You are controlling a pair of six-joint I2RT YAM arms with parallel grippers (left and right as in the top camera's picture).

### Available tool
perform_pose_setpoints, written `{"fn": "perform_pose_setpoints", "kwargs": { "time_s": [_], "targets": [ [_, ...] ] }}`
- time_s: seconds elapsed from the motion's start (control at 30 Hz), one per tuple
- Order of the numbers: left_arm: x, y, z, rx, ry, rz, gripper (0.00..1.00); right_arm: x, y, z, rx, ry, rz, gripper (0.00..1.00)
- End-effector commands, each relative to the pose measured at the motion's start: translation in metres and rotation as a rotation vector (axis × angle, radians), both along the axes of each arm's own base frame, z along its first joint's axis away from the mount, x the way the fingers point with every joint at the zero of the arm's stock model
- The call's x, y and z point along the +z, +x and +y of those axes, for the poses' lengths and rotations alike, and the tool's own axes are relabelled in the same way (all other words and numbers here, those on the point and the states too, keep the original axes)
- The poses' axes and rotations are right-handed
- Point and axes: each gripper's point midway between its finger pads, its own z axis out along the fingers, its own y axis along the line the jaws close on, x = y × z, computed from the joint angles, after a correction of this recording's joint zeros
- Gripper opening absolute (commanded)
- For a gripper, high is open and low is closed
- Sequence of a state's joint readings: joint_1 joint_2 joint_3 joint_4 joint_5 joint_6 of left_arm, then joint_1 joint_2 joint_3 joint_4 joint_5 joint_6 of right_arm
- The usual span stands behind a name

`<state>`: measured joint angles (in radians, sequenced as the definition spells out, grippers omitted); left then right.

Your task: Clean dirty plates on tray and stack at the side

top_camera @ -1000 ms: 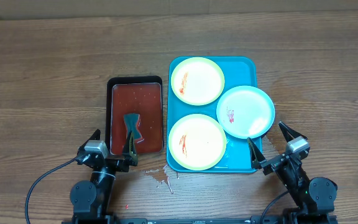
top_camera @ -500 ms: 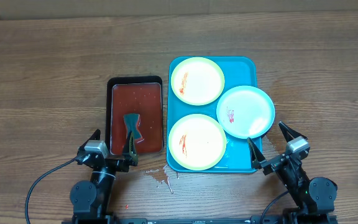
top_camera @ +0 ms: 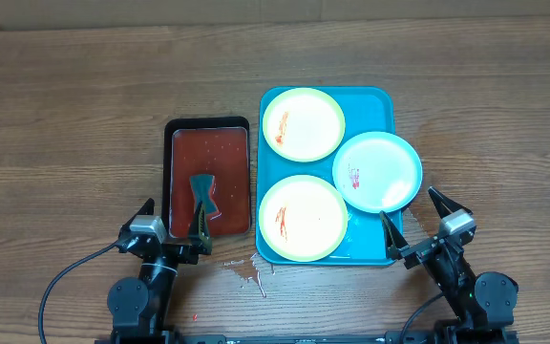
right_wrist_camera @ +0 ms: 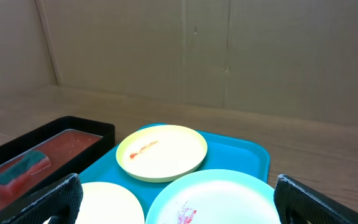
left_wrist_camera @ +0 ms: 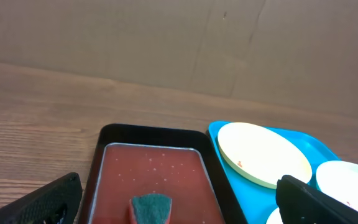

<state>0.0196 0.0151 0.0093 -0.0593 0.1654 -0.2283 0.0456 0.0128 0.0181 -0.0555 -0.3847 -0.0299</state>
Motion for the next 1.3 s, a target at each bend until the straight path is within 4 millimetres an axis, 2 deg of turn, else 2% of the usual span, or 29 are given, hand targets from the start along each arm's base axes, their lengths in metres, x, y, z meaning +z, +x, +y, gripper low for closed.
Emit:
{"fn": "perform_pose_setpoints", "kwargs": {
  "time_s": [0.0, 0.63, 0.77, 0.8, 0.87, 0.93, 1.03, 1.17, 1.27],
  "targets": [
    [0.0, -0.001, -0.004, -0.02, 0.018, -0.01, 1.0, -0.003, 0.001, -0.002, -0.011, -0.001, 0.001, 1.0],
    [0.004, -0.001, -0.004, -0.02, 0.019, -0.025, 1.0, -0.003, 0.001, -0.002, -0.011, 0.0, 0.0, 1.0],
    [0.003, -0.001, -0.005, -0.023, -0.011, -0.017, 1.0, -0.002, -0.002, 0.004, 0.03, 0.049, 0.024, 1.0],
    [0.006, -0.001, -0.005, -0.026, -0.049, -0.022, 1.0, -0.001, -0.003, 0.007, 0.044, 0.082, 0.037, 1.0],
    [0.024, -0.002, -0.012, -0.067, -0.111, -0.082, 1.0, 0.003, -0.006, 0.01, 0.071, 0.13, 0.043, 1.0],
    [0.049, -0.007, -0.02, -0.122, -0.106, -0.185, 1.0, 0.014, -0.008, 0.013, 0.093, 0.145, 0.016, 1.0],
    [0.084, -0.014, -0.021, -0.13, -0.099, -0.277, 1.0, 0.046, -0.014, 0.013, 0.096, 0.144, -0.052, 1.0],
    [0.112, -0.018, -0.021, -0.127, -0.095, -0.222, 1.0, 0.093, -0.02, 0.01, 0.087, 0.142, -0.102, 1.0],
    [0.131, -0.013, -0.022, -0.129, -0.091, -0.117, 1.0, 0.119, -0.013, 0.008, 0.066, 0.142, -0.027, 1.0]
  ]
}}
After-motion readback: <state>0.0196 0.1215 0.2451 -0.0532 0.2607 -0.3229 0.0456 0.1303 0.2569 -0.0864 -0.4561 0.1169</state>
